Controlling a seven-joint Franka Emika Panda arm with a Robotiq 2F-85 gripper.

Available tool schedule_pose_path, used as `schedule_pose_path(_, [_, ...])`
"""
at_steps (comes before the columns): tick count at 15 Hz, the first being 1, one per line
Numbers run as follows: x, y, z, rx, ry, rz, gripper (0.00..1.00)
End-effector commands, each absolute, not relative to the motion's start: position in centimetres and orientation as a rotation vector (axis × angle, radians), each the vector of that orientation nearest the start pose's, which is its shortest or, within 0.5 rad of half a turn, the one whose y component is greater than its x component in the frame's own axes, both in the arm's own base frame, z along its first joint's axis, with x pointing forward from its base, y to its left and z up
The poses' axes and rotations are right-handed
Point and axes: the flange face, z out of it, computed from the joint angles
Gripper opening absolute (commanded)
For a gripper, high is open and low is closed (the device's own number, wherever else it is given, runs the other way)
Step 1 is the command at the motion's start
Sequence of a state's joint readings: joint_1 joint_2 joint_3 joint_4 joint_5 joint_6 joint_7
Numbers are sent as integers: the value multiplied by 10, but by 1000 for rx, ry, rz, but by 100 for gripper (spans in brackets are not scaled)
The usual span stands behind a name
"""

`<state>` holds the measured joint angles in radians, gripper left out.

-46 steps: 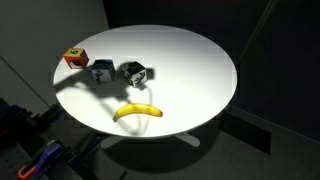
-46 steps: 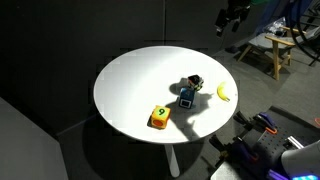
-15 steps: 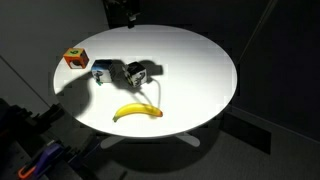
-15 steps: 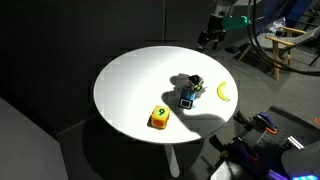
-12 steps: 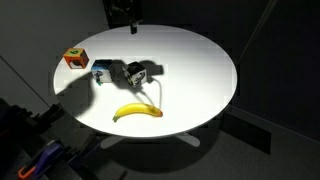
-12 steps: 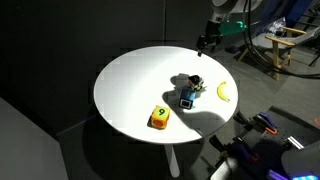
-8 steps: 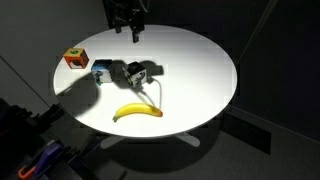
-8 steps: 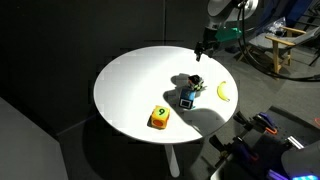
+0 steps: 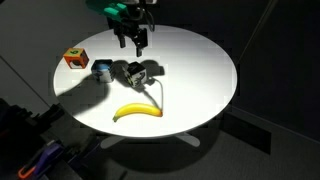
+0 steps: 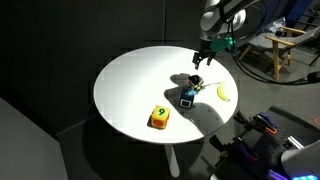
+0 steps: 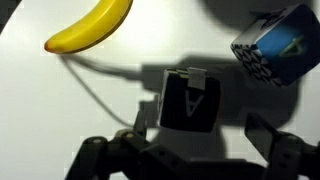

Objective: Move the A cube to the left

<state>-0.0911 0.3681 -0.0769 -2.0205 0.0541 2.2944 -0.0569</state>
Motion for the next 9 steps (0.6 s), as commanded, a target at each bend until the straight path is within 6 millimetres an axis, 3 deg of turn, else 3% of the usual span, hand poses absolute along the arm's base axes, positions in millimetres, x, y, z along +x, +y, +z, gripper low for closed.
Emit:
schedule_pose_path(1, [603,-97,247,-3150,244,177,100])
schedule_pose_path(8, [617,-88,224,-3171,214,212,100])
schedule_pose_path(9, [609,-89,222,-3152,198,198,100])
